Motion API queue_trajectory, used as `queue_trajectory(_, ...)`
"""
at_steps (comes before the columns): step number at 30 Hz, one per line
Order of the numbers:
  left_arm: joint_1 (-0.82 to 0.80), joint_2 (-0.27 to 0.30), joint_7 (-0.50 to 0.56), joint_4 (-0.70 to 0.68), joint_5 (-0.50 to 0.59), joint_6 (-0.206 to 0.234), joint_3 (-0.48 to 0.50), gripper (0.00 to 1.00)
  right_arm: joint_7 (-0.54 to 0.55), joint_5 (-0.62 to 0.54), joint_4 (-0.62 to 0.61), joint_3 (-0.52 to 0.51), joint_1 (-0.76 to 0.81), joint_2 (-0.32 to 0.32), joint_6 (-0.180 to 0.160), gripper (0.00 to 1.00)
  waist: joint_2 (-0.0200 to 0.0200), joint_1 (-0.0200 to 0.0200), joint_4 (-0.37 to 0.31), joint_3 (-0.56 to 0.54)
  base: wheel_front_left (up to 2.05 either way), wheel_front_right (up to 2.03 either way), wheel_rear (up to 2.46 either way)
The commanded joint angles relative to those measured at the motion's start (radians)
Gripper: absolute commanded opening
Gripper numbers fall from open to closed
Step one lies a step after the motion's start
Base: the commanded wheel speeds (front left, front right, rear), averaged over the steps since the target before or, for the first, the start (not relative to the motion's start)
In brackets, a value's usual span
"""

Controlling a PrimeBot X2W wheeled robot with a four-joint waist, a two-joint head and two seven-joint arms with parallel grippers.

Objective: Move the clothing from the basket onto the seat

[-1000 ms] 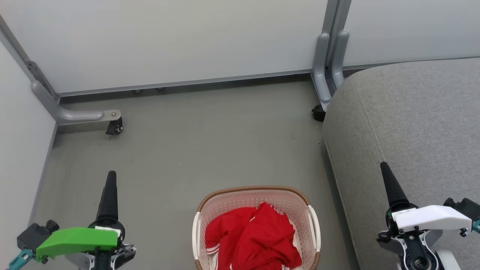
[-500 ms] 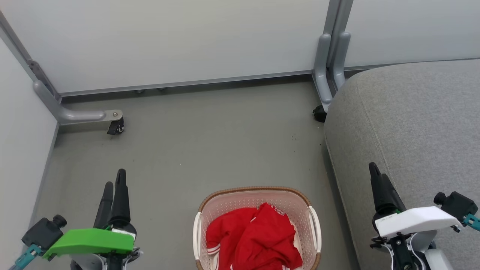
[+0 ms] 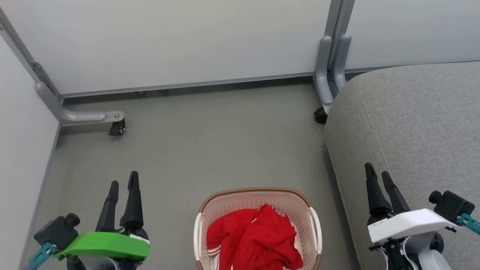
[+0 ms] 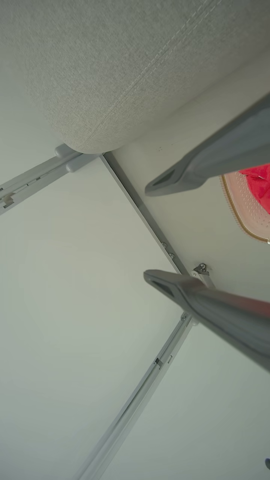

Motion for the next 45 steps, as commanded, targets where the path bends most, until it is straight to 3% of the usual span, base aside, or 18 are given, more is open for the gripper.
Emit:
queue_trajectory(1,0.001,0.006,-0.011,-0.016,0.038,-0.003,-0.005,1.00,-0.011,-0.033,-0.017,0.006,-0.003,-0.006,0.000,1.00,0.0000,0.0000,0.000,0.000,0.00,0.00,0.00)
queue_trajectory(21,0.021,0.008,-0.066,-0.042,0.279,-0.004,-0.055,1.00,-0.067,-0.255,-0.042,0.042,0.018,-0.008,0.000,1.00,0.0000,0.0000,-0.001,-0.002,0.00,0.00,0.00)
queue_trajectory(45,0.040,0.010,-0.120,-0.050,0.485,-0.005,-0.090,1.00,-0.121,-0.454,-0.059,0.053,0.038,-0.009,0.000,1.00,0.0000,0.0000,0.000,-0.009,0.00,0.00,0.00)
